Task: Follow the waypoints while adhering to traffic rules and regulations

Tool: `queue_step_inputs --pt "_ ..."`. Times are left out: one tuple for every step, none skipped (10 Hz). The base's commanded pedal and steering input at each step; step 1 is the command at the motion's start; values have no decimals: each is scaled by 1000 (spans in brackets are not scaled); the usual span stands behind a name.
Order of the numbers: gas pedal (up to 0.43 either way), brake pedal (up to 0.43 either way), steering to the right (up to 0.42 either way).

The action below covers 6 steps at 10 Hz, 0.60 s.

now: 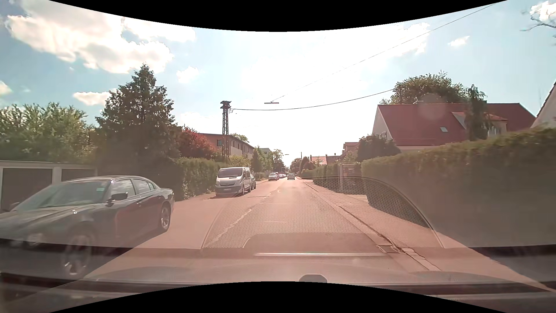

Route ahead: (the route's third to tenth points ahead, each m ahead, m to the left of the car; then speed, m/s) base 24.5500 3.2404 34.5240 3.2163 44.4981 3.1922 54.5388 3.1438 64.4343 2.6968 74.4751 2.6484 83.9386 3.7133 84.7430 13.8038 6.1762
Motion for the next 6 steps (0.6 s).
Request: queue_step_inputs --pt "130 0 -4" --pt "130 0 -4" --pt "130 0 -4" --pt "130 0 -4" --pt "130 0 -4" --pt "130 0 -5"
